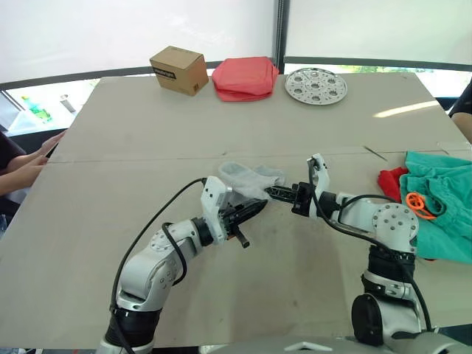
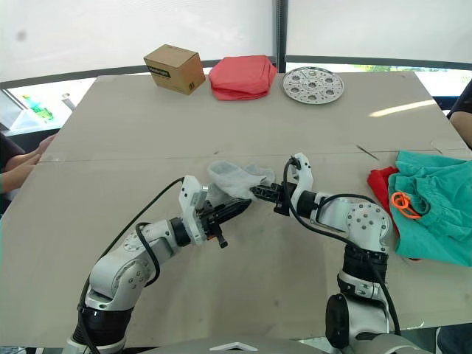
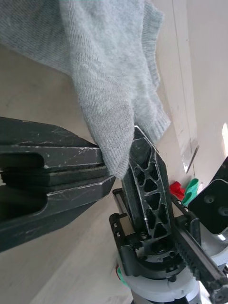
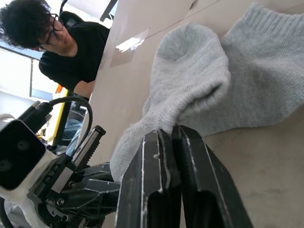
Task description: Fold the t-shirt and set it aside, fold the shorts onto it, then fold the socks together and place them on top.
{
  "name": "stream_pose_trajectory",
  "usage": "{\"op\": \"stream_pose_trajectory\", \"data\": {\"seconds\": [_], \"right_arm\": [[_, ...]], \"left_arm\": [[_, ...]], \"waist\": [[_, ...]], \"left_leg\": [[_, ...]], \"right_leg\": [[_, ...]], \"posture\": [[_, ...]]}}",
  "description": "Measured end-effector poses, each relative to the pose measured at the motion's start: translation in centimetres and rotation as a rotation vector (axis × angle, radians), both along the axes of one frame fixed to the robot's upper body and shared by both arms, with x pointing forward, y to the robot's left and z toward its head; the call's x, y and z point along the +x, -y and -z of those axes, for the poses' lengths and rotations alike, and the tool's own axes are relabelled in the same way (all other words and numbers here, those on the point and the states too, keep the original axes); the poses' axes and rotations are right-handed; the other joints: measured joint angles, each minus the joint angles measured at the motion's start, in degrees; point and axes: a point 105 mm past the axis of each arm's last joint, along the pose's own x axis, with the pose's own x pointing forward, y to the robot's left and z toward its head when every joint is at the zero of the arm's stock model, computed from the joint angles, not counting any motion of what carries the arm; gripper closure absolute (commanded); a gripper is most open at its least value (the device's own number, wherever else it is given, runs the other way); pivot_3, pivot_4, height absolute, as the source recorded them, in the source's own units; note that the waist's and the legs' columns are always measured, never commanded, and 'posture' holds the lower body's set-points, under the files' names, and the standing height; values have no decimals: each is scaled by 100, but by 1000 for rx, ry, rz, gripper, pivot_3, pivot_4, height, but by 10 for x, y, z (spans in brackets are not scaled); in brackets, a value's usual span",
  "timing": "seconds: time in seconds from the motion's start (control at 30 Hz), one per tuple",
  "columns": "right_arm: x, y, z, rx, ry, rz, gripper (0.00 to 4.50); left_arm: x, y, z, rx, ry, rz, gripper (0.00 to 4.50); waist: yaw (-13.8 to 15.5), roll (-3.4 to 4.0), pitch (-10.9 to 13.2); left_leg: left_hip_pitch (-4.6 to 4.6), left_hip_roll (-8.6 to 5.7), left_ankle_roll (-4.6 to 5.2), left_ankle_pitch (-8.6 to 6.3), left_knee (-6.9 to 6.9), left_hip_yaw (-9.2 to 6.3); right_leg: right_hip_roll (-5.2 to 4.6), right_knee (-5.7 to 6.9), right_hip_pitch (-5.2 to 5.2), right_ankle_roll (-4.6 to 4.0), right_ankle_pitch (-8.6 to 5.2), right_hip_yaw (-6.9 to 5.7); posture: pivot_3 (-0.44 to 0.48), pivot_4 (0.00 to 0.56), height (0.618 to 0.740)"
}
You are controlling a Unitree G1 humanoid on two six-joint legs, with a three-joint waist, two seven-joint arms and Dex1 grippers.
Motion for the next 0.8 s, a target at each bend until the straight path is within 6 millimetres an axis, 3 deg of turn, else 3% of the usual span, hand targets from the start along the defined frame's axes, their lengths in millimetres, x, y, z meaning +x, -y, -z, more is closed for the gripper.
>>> {"op": "stream_pose_trajectory", "data": {"seconds": [0.07,0.1,0.13,0.17,0.2,0.23,0.4,0.53,0.8], "right_arm": [[1,4,-8,-36,81,-3,4500],[2,5,-11,-47,111,-4,4500],[2,7,-14,-74,158,-9,4500],[-1,9,-17,-132,222,-43,4500],[-2,12,-18,-185,275,-69,4500],[-2,13,-17,-211,297,-78,4500],[-8,7,-10,-344,457,-204,4500],[-10,5,-10,-394,582,-259,4500],[-11,3,-6,-438,662,-289,4500]], "left_arm": [[0,-15,-3,-49,-41,-28,2415],[0,-22,-5,-57,-56,-38,2258],[0,-32,-8,-70,-78,-48,1652],[3,-52,-10,-52,-108,-76,1371],[12,-78,-15,-11,-115,-144,1371],[17,-89,-18,3,-110,-173,1371],[49,-110,-19,168,-130,-215,1371],[72,-94,-12,212,-154,-177,1371],[114,-57,1,270,-129,-137,1371]], "waist": [[-13,-1,0],[-25,0,0],[-27,1,1],[-28,2,2],[-24,3,2],[-23,3,2],[29,-4,5],[34,-26,12],[32,-39,13]], "left_leg": [[1,2,0,0,-2,-1],[1,5,2,1,-2,-1],[1,6,10,6,-2,-1],[3,11,17,10,-2,-2],[6,12,16,10,-4,-2],[6,12,15,9,-4,-2],[3,-1,0,0,1,4],[-2,-7,1,0,-1,6],[-8,-3,1,2,-1,1]], "right_leg": [[1,0,-1,0,-1,-1],[3,0,-2,1,-1,-2],[5,0,-2,1,-1,-3],[10,0,-3,1,-2,-6],[12,0,-1,-2,-6,-6],[12,0,0,-6,-9,-6],[3,-7,4,3,-3,-1],[-3,-10,-1,7,1,3],[-1,-6,-8,7,2,-2]], "posture": [[0,150,740],[0,150,740],[0,150,740],[0,150,740],[0,150,740],[0,150,740],[0,150,740],[0,150,740],[0,150,740]]}}
